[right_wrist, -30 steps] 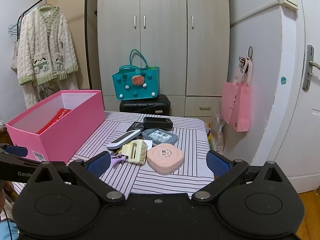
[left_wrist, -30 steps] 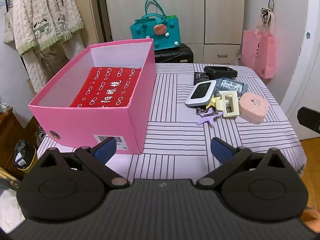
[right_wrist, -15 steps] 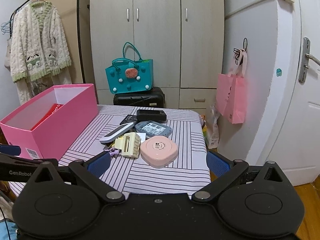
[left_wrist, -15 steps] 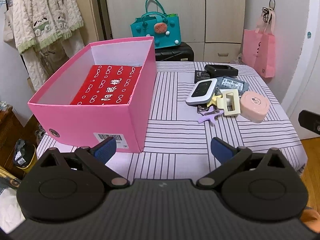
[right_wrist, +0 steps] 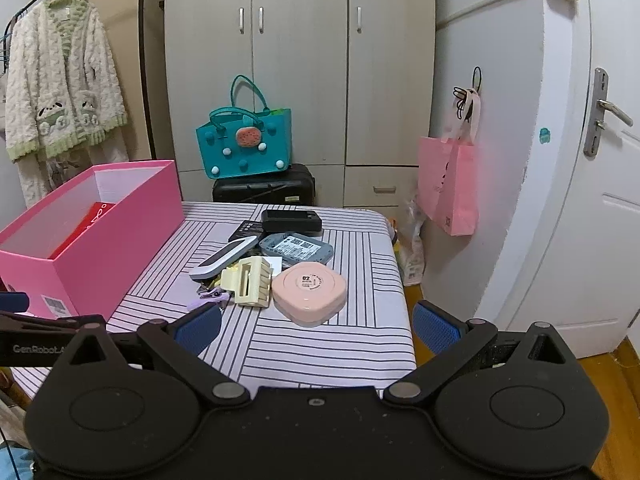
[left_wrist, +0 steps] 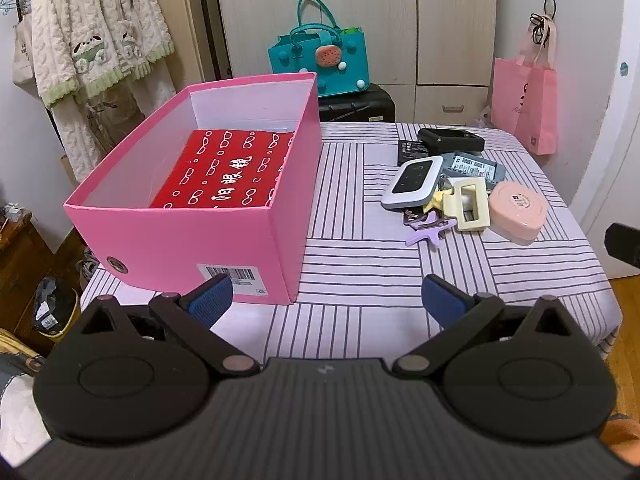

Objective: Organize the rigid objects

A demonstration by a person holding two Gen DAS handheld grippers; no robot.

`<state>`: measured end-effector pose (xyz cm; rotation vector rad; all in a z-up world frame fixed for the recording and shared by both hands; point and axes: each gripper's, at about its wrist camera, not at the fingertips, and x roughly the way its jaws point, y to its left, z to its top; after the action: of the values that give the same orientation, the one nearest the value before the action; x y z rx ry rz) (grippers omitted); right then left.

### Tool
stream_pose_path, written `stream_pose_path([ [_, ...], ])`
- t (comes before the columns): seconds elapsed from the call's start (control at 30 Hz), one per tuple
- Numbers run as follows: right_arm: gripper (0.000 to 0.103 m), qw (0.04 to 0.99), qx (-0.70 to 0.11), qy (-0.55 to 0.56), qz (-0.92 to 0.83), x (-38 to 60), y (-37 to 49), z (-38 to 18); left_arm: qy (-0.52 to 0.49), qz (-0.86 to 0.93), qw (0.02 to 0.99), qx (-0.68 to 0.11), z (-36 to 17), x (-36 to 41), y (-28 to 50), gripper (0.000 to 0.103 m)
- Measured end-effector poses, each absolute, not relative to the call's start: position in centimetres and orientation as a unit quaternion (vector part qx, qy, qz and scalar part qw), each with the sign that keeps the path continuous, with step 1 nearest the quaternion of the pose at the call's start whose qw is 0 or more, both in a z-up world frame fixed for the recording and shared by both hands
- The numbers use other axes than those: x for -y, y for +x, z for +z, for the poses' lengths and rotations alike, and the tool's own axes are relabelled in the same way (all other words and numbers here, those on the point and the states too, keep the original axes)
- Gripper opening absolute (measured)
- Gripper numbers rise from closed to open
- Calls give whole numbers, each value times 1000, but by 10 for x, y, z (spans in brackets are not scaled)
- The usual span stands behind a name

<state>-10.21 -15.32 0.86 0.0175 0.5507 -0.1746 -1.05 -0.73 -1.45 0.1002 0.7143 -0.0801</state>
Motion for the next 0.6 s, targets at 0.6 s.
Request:
stream_pose_path([
  [0.6, 103, 961, -269, -9, -69, 146, -101, 7, 69, -40, 933, -351, -18, 12, -12, 102],
])
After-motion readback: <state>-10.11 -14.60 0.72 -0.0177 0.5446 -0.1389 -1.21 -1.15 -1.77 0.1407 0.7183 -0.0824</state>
